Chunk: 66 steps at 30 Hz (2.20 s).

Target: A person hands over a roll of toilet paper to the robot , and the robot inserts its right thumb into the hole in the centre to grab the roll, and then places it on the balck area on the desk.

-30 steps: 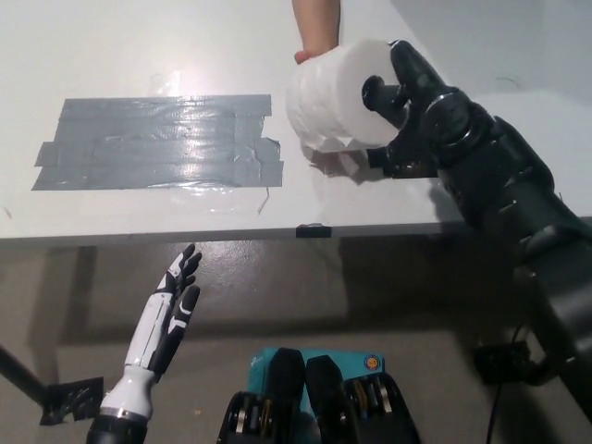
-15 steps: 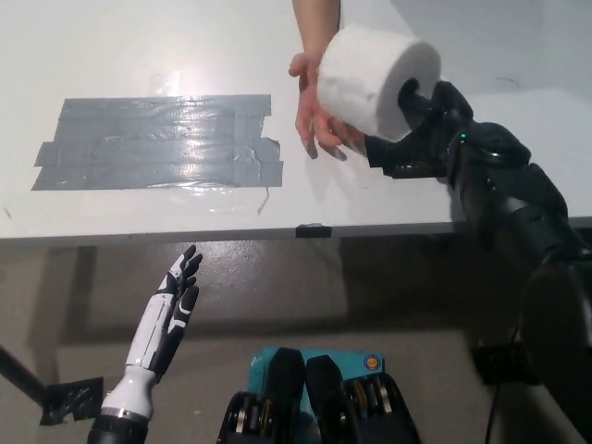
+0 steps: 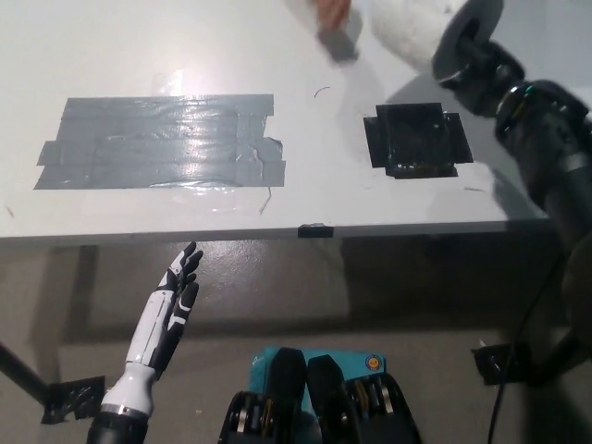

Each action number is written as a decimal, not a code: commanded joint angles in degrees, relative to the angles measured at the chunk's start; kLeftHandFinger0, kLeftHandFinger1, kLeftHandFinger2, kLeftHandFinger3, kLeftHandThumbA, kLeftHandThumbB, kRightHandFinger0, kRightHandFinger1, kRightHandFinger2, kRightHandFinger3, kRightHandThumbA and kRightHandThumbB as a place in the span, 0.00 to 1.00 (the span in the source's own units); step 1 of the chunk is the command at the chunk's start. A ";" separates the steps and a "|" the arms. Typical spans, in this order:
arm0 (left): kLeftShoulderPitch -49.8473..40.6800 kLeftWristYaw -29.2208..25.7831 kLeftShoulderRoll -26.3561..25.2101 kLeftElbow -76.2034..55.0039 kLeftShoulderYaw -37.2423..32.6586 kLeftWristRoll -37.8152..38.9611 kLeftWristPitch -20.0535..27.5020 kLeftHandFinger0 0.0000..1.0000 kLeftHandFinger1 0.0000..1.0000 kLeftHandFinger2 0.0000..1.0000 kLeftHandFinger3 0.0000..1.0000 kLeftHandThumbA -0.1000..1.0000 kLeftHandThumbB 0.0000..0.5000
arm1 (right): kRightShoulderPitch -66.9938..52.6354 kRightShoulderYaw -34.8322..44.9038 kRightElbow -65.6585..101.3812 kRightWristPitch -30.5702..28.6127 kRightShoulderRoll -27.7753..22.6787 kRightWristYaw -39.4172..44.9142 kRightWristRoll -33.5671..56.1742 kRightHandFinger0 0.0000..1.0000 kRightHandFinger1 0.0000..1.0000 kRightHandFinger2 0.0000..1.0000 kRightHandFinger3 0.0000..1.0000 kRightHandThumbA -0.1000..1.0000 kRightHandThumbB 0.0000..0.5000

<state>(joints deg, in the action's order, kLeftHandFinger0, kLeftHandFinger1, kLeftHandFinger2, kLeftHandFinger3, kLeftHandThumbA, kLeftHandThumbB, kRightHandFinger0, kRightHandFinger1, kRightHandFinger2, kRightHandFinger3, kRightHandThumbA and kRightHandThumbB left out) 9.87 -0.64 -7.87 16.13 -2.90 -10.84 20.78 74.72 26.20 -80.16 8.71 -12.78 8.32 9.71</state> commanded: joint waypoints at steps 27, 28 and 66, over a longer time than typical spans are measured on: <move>1.30 -0.05 -1.06 -0.66 -0.20 -0.70 2.54 1.00 1.00 1.00 1.00 0.99 0.34 | -0.68 -40.79 7.39 -6.00 -12.80 11.99 -19.77 0.17 0.68 1.00 1.00 0.00 0.36; 1.35 -0.10 -1.09 -0.62 -0.18 -0.79 2.57 1.00 1.00 1.00 1.00 0.99 0.34 | -0.56 -40.85 7.15 -6.18 -12.71 12.32 -19.77 0.17 0.67 1.00 1.00 0.00 0.38; 1.63 0.27 -1.00 -0.46 -0.51 -0.22 3.25 1.00 1.00 1.00 1.00 0.98 0.32 | 0.65 -35.15 13.52 -8.37 -8.80 12.10 -19.65 1.00 1.00 1.00 1.00 0.86 0.86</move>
<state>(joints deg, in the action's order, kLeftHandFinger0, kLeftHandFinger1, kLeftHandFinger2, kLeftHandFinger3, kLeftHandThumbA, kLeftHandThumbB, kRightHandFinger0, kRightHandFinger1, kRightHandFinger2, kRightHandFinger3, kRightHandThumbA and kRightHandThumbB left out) 11.18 -0.60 -8.07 16.36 -3.19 -10.99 21.84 71.20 -11.38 -68.68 3.03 -20.24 25.25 -11.95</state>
